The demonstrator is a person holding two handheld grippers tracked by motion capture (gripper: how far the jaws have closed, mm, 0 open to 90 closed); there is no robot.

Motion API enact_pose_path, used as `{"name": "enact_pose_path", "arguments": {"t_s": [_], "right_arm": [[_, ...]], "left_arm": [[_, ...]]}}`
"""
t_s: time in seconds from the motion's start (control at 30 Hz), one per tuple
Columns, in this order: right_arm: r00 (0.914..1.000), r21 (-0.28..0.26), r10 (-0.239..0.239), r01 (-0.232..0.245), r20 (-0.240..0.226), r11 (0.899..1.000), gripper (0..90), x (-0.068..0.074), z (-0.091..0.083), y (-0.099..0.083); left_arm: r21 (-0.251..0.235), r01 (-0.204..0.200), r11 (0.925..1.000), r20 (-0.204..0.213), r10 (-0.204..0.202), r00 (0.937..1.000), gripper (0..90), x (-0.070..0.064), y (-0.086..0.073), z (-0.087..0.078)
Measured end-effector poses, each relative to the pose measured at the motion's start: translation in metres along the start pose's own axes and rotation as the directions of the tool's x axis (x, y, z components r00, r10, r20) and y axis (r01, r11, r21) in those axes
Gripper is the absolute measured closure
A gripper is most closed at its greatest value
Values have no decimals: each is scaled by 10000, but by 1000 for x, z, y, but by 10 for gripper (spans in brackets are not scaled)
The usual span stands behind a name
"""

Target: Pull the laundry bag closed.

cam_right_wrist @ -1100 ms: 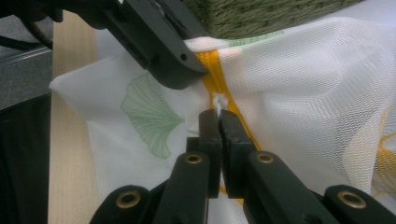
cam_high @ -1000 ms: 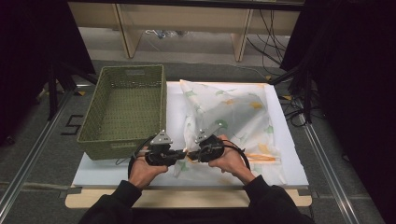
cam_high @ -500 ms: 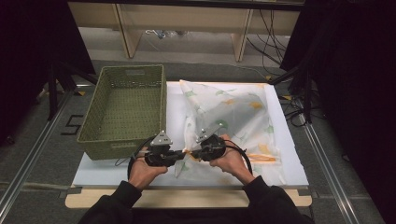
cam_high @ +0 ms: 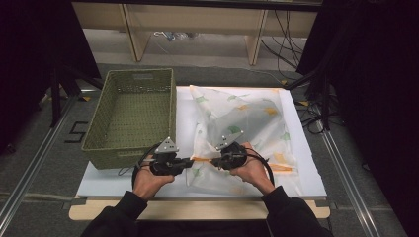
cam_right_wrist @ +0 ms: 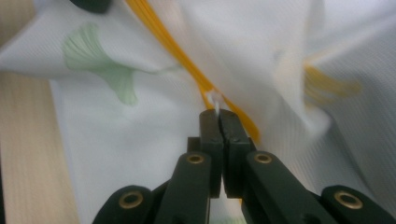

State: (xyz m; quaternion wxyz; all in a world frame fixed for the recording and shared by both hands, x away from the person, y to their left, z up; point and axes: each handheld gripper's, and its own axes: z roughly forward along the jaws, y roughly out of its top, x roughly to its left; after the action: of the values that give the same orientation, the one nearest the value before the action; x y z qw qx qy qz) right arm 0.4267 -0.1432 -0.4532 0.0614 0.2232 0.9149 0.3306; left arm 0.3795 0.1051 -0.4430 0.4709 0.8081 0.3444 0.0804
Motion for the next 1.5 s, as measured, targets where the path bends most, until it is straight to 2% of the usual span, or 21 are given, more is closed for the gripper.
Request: {"name": "enact_pose_path", "arguments": {"t_s": [0.03,0.07,0.1,0.23,0.27,0.4,0.47,0.63,0.67,0.77,0.87,0.93,0.97,1.2,1.23,1.27,1.3,1.33,1.47,1.5], "right_arm": [[10000,0,0,0,0,10000,900,0,0,0],[9989,-41,465,-465,74,9989,900,-1,-2,-5],[9997,-90,244,-244,55,9997,900,-4,-3,-7],[9988,-57,419,-417,255,9991,900,-8,-7,-14],[9987,12,432,-432,287,9991,900,-10,-8,-18],[9979,218,518,-527,385,9984,900,-10,-8,-21],[9986,143,405,-411,350,9991,900,-10,-9,-22],[9987,375,321,-336,405,9987,900,-10,-9,-26],[9977,652,330,-369,600,9972,900,-10,-9,-30],[9970,669,441,-483,638,9966,900,-11,-11,-33],[9967,740,273,-329,766,9967,900,-16,-15,-40],[9948,800,456,-530,916,9954,900,-17,-18,-44],[9943,818,509,-587,940,9949,900,-18,-20,-46],[9918,989,559,-674,1148,9928,900,-19,-25,-56],[9899,1020,752,-876,1199,9909,900,-20,-28,-58],[9904,997,764,-881,1152,9911,900,-21,-29,-60],[9913,934,565,-679,1192,9933,900,-23,-30,-62],[9865,1094,1012,-1155,1285,9873,900,-21,-33,-63],[9861,903,816,-953,1446,9913,900,-25,-37,-70],[9859,911,889,-1024,1414,9906,900,-25,-38,-71]], "left_arm": [[0,0,10000,0,0,10000,866,0,0,0],[-7,39,10000,7,-39,10000,866,1,0,0],[-9,42,10000,10,-42,10000,866,1,0,-1],[-52,13,10000,-48,-14,10000,866,0,0,-1],[-32,46,10000,79,-46,10000,866,0,1,-1],[30,5,10000,80,-5,10000,866,1,1,-2],[15,-12,10000,52,12,10000,866,1,1,-2],[12,2,10000,44,-2,10000,866,1,0,-2],[2,29,10000,29,-29,10000,866,1,0,-2],[-21,-59,10000,-4,59,10000,866,1,1,-3],[-93,-13,10000,-15,12,10000,866,2,0,-4],[-35,10,10000,-94,-11,10000,866,2,0,-5],[20,2,10000,20,-2,10000,866,2,0,-5],[-35,-19,10000,-88,19,10000,866,2,-1,-5],[40,-70,10000,-66,70,10000,866,3,-1,-6],[51,-69,10000,-47,69,10000,866,3,-1,-6],[27,6,10000,-77,-6,10000,866,3,-2,-6],[31,-65,10000,-51,65,10000,866,3,-2,-5],[41,-14,10000,-146,15,9999,866,3,-2,-6],[82,-13,10000,-105,14,9999,866,3,-2,-5]]}}
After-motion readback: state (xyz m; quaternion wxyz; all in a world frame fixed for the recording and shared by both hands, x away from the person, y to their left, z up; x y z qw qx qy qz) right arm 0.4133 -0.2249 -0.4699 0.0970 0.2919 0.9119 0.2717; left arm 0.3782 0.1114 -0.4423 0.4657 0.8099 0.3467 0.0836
